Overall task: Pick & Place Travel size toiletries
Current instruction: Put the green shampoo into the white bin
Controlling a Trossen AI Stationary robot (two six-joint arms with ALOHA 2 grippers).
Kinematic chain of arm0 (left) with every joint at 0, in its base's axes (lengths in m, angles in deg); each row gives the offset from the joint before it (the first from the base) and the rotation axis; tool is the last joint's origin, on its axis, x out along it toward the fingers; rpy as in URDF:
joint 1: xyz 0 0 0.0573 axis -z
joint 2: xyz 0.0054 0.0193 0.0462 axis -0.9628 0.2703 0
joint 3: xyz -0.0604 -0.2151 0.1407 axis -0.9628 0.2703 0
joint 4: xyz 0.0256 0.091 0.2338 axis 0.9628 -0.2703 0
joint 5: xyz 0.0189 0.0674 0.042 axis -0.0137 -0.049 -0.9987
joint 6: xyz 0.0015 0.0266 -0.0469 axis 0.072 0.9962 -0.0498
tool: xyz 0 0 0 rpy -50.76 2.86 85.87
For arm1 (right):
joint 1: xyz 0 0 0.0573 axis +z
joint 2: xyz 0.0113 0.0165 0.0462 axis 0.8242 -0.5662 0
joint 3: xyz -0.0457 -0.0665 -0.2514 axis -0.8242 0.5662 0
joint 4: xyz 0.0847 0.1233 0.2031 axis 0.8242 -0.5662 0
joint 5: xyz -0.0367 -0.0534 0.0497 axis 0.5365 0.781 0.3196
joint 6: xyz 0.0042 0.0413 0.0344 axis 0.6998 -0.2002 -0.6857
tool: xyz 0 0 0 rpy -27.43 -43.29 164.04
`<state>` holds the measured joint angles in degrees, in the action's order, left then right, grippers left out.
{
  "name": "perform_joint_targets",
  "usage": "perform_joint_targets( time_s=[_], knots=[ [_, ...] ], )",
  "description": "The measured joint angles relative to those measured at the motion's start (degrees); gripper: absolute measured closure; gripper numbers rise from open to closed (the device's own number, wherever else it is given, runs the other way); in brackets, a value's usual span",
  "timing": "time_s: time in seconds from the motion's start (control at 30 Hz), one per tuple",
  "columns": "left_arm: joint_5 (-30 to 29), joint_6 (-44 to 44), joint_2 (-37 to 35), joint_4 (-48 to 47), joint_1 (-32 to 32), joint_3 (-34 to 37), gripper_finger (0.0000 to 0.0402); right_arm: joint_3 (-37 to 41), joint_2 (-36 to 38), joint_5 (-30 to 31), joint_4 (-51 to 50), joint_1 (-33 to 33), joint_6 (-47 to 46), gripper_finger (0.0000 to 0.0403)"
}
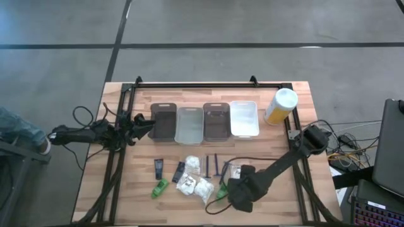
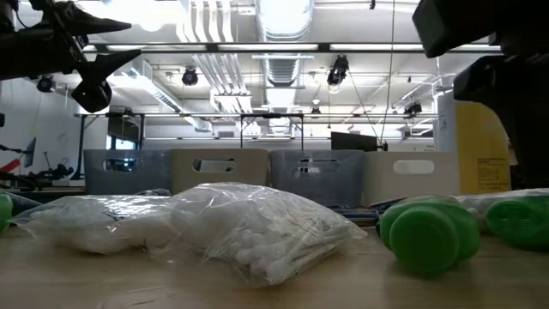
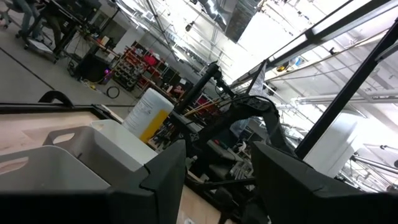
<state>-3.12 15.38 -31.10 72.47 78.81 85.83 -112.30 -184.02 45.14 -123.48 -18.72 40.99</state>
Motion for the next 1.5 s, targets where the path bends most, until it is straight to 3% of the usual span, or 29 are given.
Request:
perform_joint_targets(
  time_s=[0.23,0.53,0.7,0.97,1.1,1.23,1.5],
  knots=[
    [0.0,0.0,0.0,0.0,0.0,0.0,0.0213,-1.7,-4.0,-1.4,0.1,0.4,4.3,0.0078],
    [0.0,0.0,0.1,0.0,0.0,0.0,0.0213,-1.7,-5.5,-1.9,1.0,0.1,-0.3,0.0066],
    [0.0,0.0,0.1,0.0,0.0,0.0,0.0213,-1.7,-5.5,-3.3,1.2,-0.1,-1.4,0.0105],
    [0.0,0.0,0.1,0.0,0.0,0.0,0.0213,-1.3,-5.8,-3.2,1.9,-1.3,-1.2,0.0216],
    [0.0,0.0,0.1,0.0,0.0,0.0,0.0213,-1.4,-6.2,-6.8,2.9,-2.6,-4.4,0.0257],
    [0.0,0.0,0.1,0.0,0.0,0.0,0.0213,-1.7,-5.6,-7.7,3.3,-3.0,-8.9,0.0273],
    [0.0,0.0,0.1,-0.2,0.0,0.0,0.0213,-3.3,-1.8,-7.1,3.5,-3.0,-19.4,0.0266]
  ],
)
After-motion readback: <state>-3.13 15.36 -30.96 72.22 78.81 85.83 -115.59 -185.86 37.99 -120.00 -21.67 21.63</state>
